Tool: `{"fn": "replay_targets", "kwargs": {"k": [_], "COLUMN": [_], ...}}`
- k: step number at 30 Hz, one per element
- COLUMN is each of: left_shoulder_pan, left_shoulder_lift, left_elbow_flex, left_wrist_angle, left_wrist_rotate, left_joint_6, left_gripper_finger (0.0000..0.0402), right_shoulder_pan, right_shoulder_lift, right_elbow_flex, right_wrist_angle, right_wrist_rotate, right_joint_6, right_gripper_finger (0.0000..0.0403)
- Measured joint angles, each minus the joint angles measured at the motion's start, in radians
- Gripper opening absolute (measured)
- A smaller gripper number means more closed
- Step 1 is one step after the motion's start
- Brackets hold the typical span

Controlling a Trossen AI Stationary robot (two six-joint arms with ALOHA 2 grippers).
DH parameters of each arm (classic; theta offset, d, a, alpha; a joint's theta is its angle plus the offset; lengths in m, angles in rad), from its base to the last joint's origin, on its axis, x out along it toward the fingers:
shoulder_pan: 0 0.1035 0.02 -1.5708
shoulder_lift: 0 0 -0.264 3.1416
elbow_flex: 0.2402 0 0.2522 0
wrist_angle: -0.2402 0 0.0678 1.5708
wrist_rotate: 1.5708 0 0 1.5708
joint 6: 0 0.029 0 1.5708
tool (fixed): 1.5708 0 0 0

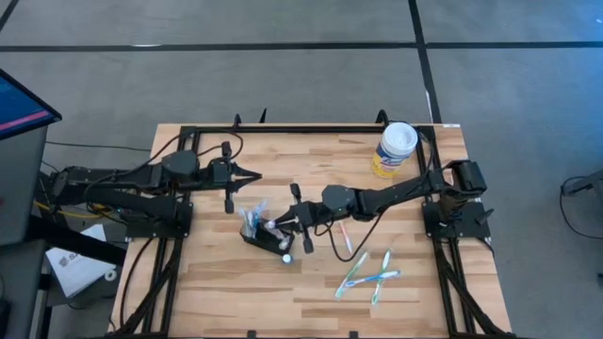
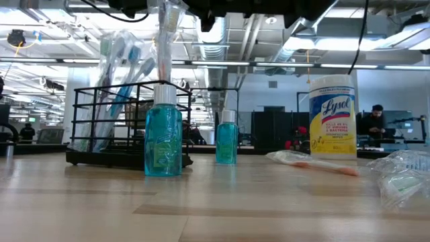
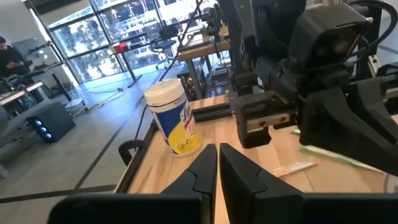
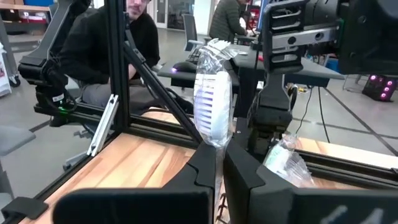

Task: Pick & Place toothbrushing station
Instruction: Put the purple toothbrush into the right compartment of the wire organizer

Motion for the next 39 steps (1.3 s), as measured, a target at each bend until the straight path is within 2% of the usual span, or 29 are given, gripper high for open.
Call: {"fn": "replay_targets", "kwargs": {"k": [39], "left_shoulder_pan": [0.0], "left_shoulder_lift": [-0.003], "left_elbow_flex": [-0.003], "left_wrist_angle": [0.018], "left_wrist_rotate": [0.0], "left_joint_6": [0.007], "left_gripper_finger": [0.0012], "right_shoulder_pan": [-0.019], "right_shoulder_lift": [-0.019], "right_elbow_flex": [-0.006], "right_wrist_angle": [0.013], "right_wrist_rotate": [-0.016], "right_joint_6": [-0.036], "right_gripper_finger": [0.0003]}}
